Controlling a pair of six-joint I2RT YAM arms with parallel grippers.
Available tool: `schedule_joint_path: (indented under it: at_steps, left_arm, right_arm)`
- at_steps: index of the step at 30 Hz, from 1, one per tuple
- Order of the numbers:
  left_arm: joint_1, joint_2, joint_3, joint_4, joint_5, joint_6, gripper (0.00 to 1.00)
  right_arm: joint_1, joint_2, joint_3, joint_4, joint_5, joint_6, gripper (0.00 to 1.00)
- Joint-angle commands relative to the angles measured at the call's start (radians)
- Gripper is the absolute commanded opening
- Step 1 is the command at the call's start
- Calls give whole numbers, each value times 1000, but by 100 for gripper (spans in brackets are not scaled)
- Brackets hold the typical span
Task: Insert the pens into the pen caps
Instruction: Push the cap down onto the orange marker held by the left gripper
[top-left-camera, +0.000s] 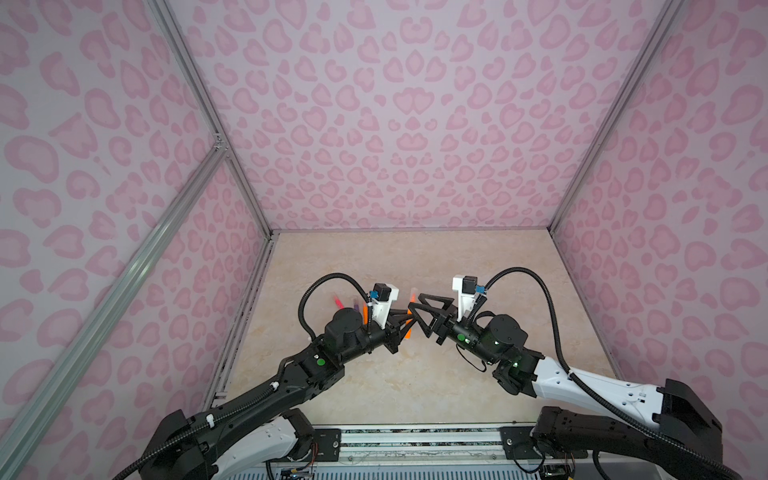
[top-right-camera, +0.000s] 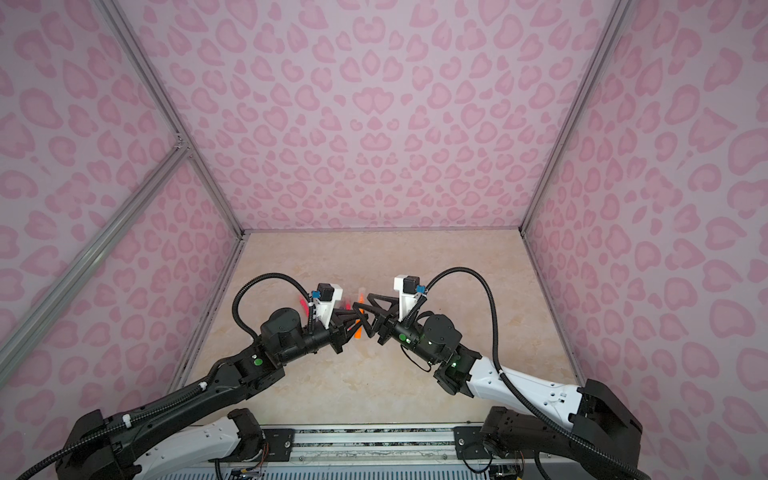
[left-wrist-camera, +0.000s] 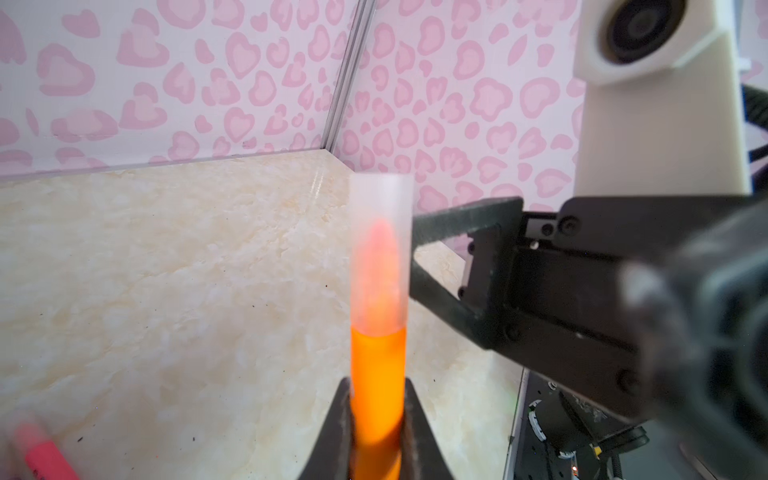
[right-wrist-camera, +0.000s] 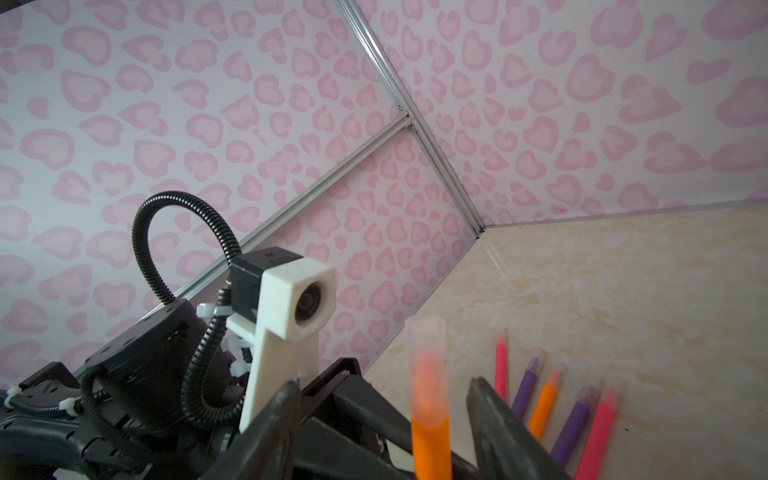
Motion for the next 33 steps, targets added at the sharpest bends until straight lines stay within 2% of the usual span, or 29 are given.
schedule_joint_path:
  at_steps: [1,3,4,9,12,17,23,29,33]
  left_arm:
    - [-23,-12,15,-2,-129,88,4]
    - [-58,-17,19,-37,-266,148,4]
    - [-63,-25,9,-32,-297,164,4]
    - [-110,-86,-26,-10,-389,227,4]
    - [-154,-101,-33,-2,-457,274,4]
    - [-176,-75,-17,-8,-491,288,4]
    - [-184,-60,-6,-17,-498,285,4]
    - [-184,-69,-6,-19,-497,281,4]
    - [-184,-66,-3,-23,-498,281,4]
  right_arm:
    - [-1,-21,58,-164,54,26,76]
    - [-1,-26,115,-262,78,39,76]
    - [-1,-28,144,-318,88,46,75]
    - [10,-6,237,-481,146,68,69]
    - [24,22,278,-522,160,64,67]
    - [61,71,348,-584,197,28,66]
    - [80,114,382,-598,219,6,58]
    - [87,144,410,-617,233,-3,42]
    - [98,158,421,-625,247,-17,24]
